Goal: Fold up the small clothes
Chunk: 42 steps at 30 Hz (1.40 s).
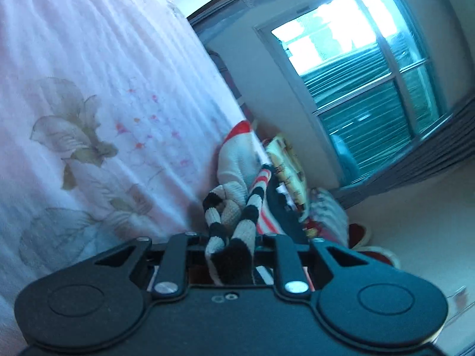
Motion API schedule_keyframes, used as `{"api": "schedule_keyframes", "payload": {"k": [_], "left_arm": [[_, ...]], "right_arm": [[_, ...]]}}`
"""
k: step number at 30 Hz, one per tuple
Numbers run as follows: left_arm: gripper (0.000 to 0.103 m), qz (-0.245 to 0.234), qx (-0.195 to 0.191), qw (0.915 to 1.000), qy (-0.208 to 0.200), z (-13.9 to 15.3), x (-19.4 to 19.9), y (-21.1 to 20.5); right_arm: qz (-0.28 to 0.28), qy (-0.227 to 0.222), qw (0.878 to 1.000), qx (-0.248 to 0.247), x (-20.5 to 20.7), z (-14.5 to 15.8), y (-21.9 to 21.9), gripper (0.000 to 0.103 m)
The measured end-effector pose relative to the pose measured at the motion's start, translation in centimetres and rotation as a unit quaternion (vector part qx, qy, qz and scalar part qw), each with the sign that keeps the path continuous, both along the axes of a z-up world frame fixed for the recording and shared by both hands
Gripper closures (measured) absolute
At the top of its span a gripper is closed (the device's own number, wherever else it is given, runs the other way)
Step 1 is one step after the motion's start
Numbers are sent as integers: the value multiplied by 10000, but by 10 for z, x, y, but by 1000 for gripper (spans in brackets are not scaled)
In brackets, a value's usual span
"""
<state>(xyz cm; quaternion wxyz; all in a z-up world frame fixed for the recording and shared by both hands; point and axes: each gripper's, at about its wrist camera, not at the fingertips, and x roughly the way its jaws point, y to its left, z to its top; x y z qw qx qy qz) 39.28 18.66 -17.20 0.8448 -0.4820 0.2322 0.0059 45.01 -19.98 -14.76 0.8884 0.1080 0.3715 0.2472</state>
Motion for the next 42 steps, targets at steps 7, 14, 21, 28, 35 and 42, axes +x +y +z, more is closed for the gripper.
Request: {"api": "schedule_keyframes", "payload": {"k": [7,14,21,28,35,42], "left_arm": [[86,-813,790,9916,-627,74,12,-54],[86,-1860,1602,9667,-720,123,39,-174],[79,-3147,2314,9200,312,63,70,-307],[41,-3709,2466,8945,-402,84,33,-319],[41,-2209,2417,9438,-440,101,15,-204],[42,-2140,2252,9504,148,63,28,-178]], "right_arm": [[-257,-60,9995,197,-2,10,-11,103],[-1435,-104,9828,1153,-13,35,-123,103],[-2041,95,9683,1435,-31,42,-212,103],[-2301,95,9517,2030,-54,50,-246,26],[-1448,945,9483,2660,-32,41,-203,26],[-1211,1691,9299,3033,-3,6,-181,33]]}}
